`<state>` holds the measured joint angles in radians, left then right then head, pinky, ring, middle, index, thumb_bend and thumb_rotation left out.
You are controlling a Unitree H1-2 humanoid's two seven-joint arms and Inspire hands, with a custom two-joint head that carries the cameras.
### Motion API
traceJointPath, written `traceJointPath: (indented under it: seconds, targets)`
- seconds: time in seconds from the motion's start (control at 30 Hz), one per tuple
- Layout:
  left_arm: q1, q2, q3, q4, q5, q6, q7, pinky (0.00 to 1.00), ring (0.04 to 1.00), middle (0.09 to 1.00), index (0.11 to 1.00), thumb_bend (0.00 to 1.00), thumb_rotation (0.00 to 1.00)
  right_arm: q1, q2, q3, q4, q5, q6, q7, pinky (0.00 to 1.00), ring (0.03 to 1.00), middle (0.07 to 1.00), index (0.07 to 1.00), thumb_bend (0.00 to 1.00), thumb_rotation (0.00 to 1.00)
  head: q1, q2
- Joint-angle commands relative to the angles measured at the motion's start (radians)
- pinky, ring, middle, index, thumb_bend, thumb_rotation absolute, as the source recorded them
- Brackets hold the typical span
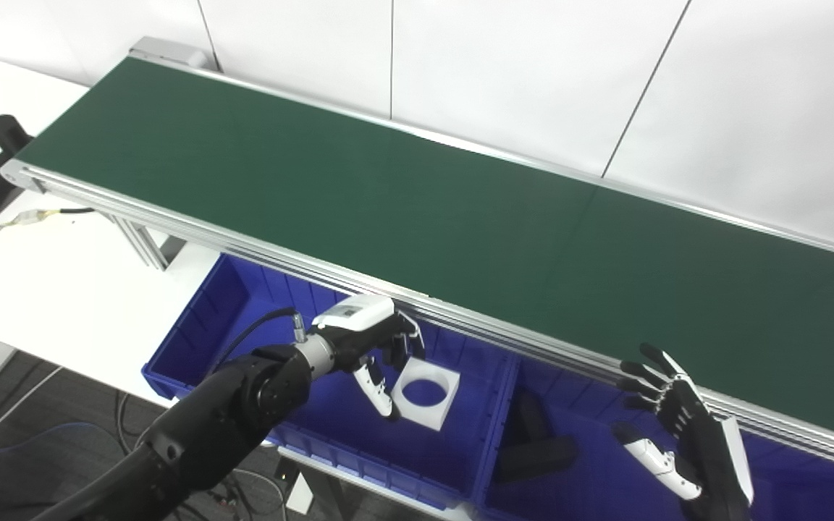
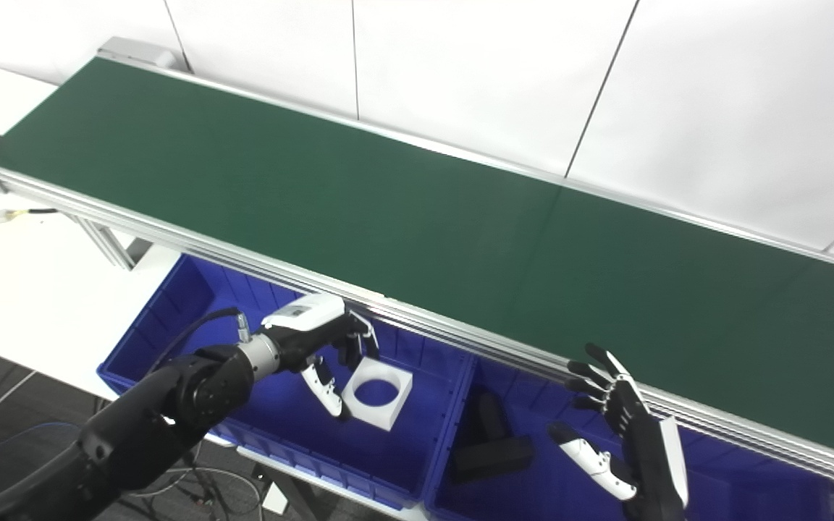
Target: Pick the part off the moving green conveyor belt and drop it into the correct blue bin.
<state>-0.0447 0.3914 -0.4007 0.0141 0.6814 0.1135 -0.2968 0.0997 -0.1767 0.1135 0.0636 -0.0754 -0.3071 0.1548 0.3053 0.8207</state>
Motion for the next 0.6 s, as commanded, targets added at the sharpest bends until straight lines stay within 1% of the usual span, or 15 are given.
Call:
traceJointPath:
  seconds: [0.0, 0.07, 0.2, 0.33, 0.57]
  targets:
    - [-0.038, 0.023, -0.014, -0.003, 0.033, -0.028, -0.004, 0.67, 0.560, 0.522, 0.465, 0.52, 0.00, -0.018, 0.005, -0.002, -0.028, -0.003, -0.004, -0.004, 0.64, 0.719, 0.778, 0.873, 0.73, 0.54, -0.001, 0.000]
    - [-0.048, 0.029, -0.032, 0.011, 0.052, -0.033, -0.010, 0.68, 0.578, 0.525, 0.466, 0.52, 0.00, -0.019, 0.006, -0.002, -0.028, -0.007, -0.006, -0.005, 0.64, 0.720, 0.778, 0.874, 0.73, 0.54, -0.005, 0.000]
    - [-0.055, 0.032, -0.047, 0.031, 0.072, -0.040, -0.008, 0.69, 0.589, 0.528, 0.466, 0.52, 0.00, -0.020, 0.009, -0.003, -0.029, -0.005, -0.007, -0.003, 0.64, 0.721, 0.777, 0.872, 0.74, 0.56, -0.008, -0.002]
    - [-0.054, 0.030, -0.052, 0.041, 0.094, -0.039, -0.001, 0.67, 0.569, 0.520, 0.470, 0.52, 0.00, -0.018, 0.010, -0.004, -0.031, -0.006, 0.000, -0.002, 0.64, 0.721, 0.778, 0.876, 0.73, 0.54, -0.006, -0.003]
    - [-0.051, 0.030, -0.050, 0.030, 0.106, -0.034, -0.007, 0.65, 0.558, 0.511, 0.477, 0.52, 0.00, -0.020, 0.009, -0.004, -0.025, -0.006, -0.008, -0.002, 0.64, 0.717, 0.777, 0.875, 0.74, 0.56, -0.010, -0.006]
